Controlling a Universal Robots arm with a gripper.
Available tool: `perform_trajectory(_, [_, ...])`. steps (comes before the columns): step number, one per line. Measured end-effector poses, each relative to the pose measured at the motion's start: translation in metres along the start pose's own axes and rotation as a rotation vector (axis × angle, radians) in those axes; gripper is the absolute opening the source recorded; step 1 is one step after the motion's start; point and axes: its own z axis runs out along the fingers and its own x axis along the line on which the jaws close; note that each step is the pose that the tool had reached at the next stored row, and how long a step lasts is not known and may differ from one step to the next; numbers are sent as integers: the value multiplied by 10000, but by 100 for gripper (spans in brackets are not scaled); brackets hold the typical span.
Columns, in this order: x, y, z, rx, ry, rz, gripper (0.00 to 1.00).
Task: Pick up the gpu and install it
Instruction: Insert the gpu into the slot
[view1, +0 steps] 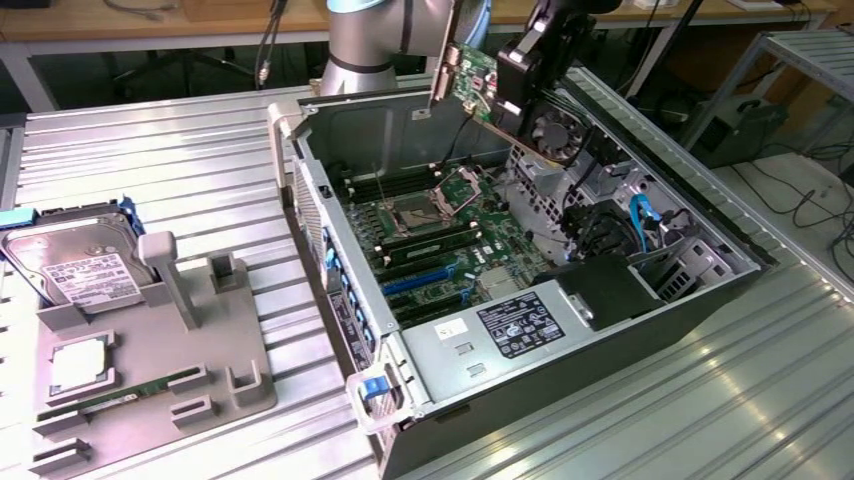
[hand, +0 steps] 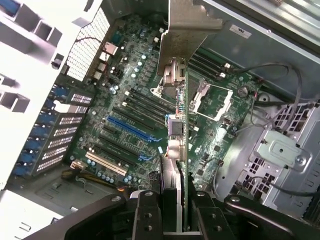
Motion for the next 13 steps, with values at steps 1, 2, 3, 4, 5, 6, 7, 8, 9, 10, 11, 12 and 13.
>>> perform_trajectory(1, [0,0,0,-2,5,-120,28])
perform_trajectory(2, [0,0,0,-4,10,-242,28])
perform_trajectory(3, [0,0,0,-6,15,-378,28])
perform_trajectory(4, [0,0,0,-9,20,-509,28])
perform_trajectory(5, [0,0,1,-12,25,-629,28])
perform_trajectory(6, [0,0,1,-14,29,-761,28])
perform_trajectory(7, [0,0,1,-16,35,-891,28])
perform_trajectory(8, [0,0,1,-19,42,-1066,28])
perform_trajectory(9, [0,0,1,-21,47,-1202,28])
perform_trajectory(10, [0,0,1,-25,55,-1391,28])
perform_trajectory(11, [0,0,1,-27,60,-1509,28])
perform_trajectory(12, [0,0,1,-30,67,-1681,28])
perform_trajectory(13, [0,0,1,-32,72,-1818,28])
